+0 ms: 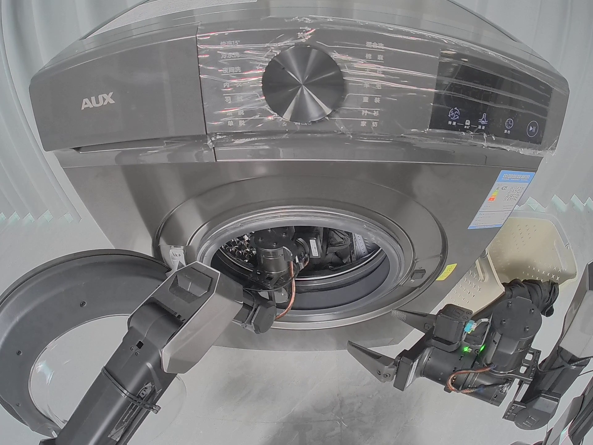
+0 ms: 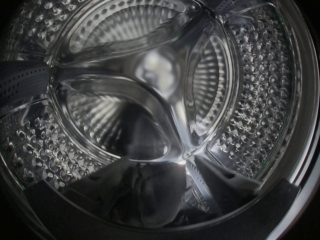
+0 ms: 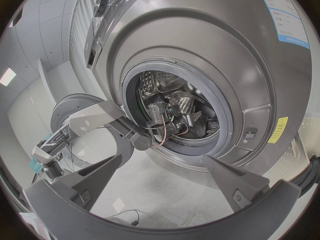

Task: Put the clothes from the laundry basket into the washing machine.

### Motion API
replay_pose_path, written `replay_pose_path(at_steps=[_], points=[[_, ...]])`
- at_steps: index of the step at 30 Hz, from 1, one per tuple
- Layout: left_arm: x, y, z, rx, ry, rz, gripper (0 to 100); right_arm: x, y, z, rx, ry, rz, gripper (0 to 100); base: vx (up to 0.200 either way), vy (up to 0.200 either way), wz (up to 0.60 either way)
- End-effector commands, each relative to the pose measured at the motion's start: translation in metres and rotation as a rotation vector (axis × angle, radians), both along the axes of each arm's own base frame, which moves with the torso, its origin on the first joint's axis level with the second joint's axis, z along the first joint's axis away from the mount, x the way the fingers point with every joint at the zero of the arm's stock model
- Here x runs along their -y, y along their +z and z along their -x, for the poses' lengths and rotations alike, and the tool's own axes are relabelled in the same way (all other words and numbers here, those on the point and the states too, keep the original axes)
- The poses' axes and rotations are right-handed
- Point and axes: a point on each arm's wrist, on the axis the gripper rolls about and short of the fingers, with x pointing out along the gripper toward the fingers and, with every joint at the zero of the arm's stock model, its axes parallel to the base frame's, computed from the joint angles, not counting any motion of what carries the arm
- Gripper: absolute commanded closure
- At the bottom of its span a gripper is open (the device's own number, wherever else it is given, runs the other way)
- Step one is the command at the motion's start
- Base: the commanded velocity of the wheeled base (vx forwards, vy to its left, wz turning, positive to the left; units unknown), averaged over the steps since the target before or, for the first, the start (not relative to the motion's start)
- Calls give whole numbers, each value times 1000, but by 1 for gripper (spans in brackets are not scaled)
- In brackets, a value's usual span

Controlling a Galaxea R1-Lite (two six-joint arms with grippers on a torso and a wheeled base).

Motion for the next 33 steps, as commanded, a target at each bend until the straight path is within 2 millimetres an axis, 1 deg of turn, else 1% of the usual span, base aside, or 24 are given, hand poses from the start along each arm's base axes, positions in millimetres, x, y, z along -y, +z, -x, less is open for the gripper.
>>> replay_pose_path(at_steps=[1, 2, 3, 4, 6, 10, 12, 14, 16, 18, 20, 21, 22, 23, 25, 27, 28, 29, 30, 31, 33], points=[[9, 13, 20, -32, -34, -10, 0, 0, 0, 0, 0, -1, -1, 0, 0, 0, 0], [12, 17, 27, -40, -47, -15, 0, 1, 0, 0, -1, -2, 0, 0, 0, 0, 0], [13, 17, 30, -44, -51, -18, 0, 1, 0, 0, -1, -2, 0, 0, 0, 0, 0], [16, 26, 41, -56, -69, -18, 0, 1, 0, 0, -1, -4, 0, 0, 0, 0, 0], [18, 32, 57, -75, -88, -29, 0, 2, 1, 1, -1, -4, 0, 0, 0, 0, 0], [11, 41, 86, -101, -113, -49, 0, 3, 1, 1, -1, -7, 1, 0, 0, 0, 0], [9, 44, 112, -114, -155, -60, 0, 4, 1, 2, -3, -10, 3, 0, 0, 0, 0], [5, 48, 134, -127, -180, -71, 0, 5, 0, 3, -6, -10, 6, 0, 0, 0, 0], [4, 46, 159, -153, -214, -94, 0, 6, -1, 4, -11, -10, 10, 0, 0, 0, 0], [0, 49, 183, -167, -248, -106, 0, 8, -1, 5, -15, -13, 12, 0, 0, 0, 0], [-1, 51, 196, -172, -269, -112, 0, 9, -1, 6, -16, -15, 13, 0, 0, 0, 0], [-2, 55, 215, -180, -303, -119, 0, 12, 0, 8, -17, -20, 14, 0, 0, 0, 0], [-2, 56, 218, -183, -309, -120, 0, 12, 0, 8, -19, -22, 14, 0, 0, 0, 0], [-6, 61, 229, -184, -321, -121, 0, 13, 0, 10, -25, -31, 10, 0, 0, 0, 0], [-13, 68, 241, -184, -324, -110, 0, 15, 2, 11, -23, -55, 1, 0, 0, 0, 0], [-22, 83, 256, -165, -339, -59, 0, 19, 5, 14, -16, -81, -2, 0, 0, 0, 0], [-24, 87, 259, -161, -343, -48, 0, 21, 5, 15, -16, -87, 0, 0, 0, 0, 0], [-35, 96, 269, -164, -347, -29, 0, 26, 8, 20, -10, -102, -1, 0, 0, 0, 0], [-37, 97, 271, -166, -347, -27, 0, 27, 8, 20, -7, -103, 0, 0, 0, 0, 0], [-49, 102, 280, -172, -345, -29, 0, 31, 11, 25, 0, -114, -7, 0, 0, 0, 0], [-59, 107, 287, -168, -336, -23, 0, 34, 13, 27, 7, -127, -11, 0, 0, 0, 0]])
